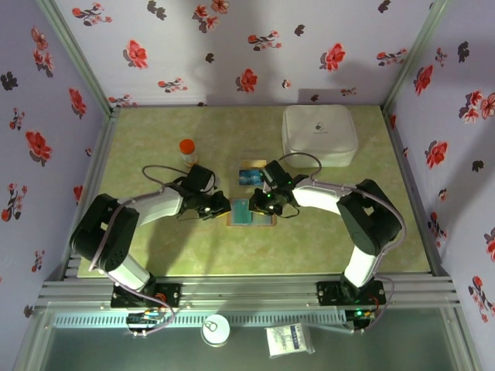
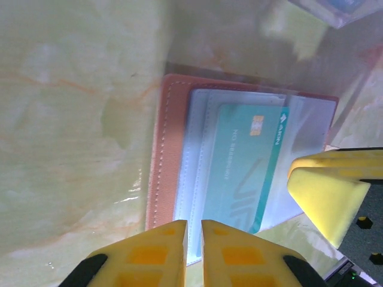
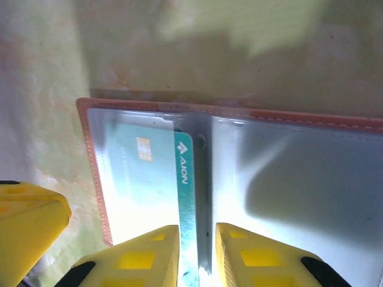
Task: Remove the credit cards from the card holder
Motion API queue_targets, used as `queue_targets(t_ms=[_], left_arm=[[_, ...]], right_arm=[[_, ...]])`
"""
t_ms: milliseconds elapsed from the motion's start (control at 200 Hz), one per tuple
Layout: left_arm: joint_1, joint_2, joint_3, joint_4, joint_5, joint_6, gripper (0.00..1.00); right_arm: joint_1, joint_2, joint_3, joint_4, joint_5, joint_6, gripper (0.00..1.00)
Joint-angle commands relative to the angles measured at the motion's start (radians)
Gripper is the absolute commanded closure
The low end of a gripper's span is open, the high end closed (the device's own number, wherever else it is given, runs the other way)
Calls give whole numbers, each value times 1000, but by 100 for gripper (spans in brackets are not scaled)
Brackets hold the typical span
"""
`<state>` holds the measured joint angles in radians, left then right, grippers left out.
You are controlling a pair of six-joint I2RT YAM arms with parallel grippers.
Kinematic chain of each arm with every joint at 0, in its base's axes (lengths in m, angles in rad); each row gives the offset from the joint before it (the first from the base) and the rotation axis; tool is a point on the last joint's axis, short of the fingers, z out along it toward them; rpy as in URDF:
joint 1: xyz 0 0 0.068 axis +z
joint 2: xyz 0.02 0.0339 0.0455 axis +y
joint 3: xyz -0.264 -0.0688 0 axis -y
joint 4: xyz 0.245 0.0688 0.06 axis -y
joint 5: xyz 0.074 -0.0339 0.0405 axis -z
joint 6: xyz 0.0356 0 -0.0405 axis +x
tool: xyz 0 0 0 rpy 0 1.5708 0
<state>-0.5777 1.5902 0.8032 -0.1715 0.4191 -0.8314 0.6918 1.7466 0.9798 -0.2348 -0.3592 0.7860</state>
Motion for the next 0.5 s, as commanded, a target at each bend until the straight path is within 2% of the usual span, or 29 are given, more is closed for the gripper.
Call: queue_targets(t_ms=[0, 220, 500], left_arm=[[-7, 23, 55, -22, 1, 14, 88], [-27, 94, 128, -48, 24, 41, 91], [-36, 151, 125, -47, 24, 53, 94]], right_arm=[[-6, -29, 22, -17, 3, -13, 77], [-3, -12, 21, 14, -18, 10, 78], [0, 6, 31, 31, -31, 16, 79]])
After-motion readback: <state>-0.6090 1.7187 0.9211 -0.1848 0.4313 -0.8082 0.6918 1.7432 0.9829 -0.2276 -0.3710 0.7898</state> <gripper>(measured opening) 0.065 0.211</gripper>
